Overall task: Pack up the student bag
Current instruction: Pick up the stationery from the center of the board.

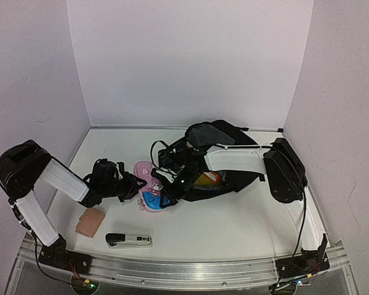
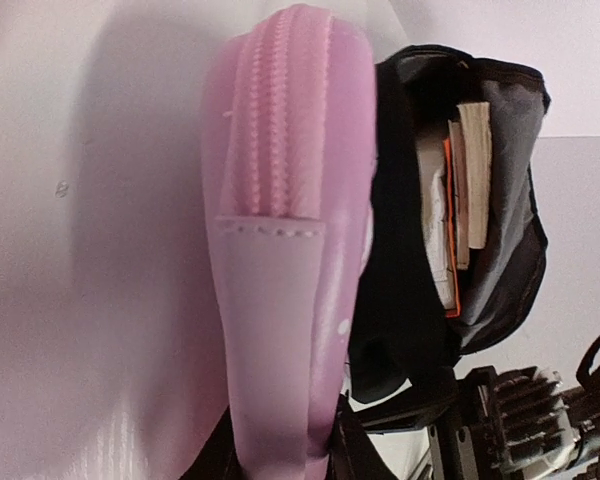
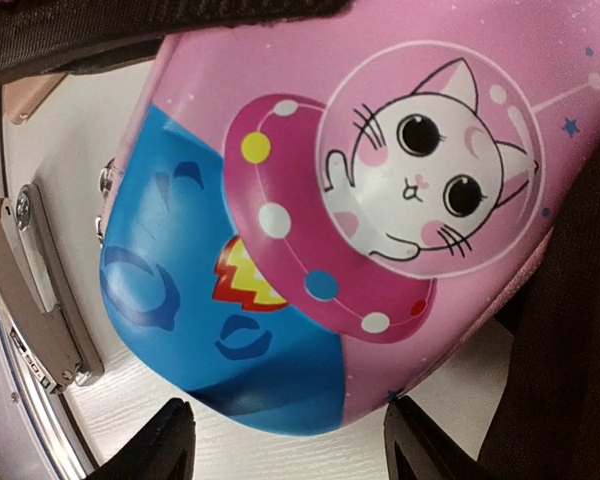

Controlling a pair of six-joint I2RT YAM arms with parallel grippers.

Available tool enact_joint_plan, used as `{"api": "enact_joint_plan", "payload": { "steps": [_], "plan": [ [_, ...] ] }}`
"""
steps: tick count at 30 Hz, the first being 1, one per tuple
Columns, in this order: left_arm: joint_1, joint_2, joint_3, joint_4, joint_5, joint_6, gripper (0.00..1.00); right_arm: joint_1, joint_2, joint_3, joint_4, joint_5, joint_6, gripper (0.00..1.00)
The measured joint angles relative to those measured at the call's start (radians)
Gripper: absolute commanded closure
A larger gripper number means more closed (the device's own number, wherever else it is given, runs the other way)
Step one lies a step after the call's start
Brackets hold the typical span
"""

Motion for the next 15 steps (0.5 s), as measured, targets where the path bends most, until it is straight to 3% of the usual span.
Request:
{"api": "enact_joint_plan", "payload": {
  "steps": [5,9,15],
  "plan": [
    [0.0,-0.1,0.001,-0.079,-0.006,0.045,1.0,0.001,-0.004,0.003,-0.004,0.002,0.0,0.22],
    [-0.001,-0.235,0.009,-0.186,-0.015,0.098,1.0,-0.002,-0.052,0.002,-0.022,0.004,0.0,0.13],
    [-0.001,-0.39,0.017,-0.207,0.013,0.138,1.0,-0.101,-0.284,-0.013,-0.012,-0.073,0.06,0.06]
  ]
}}
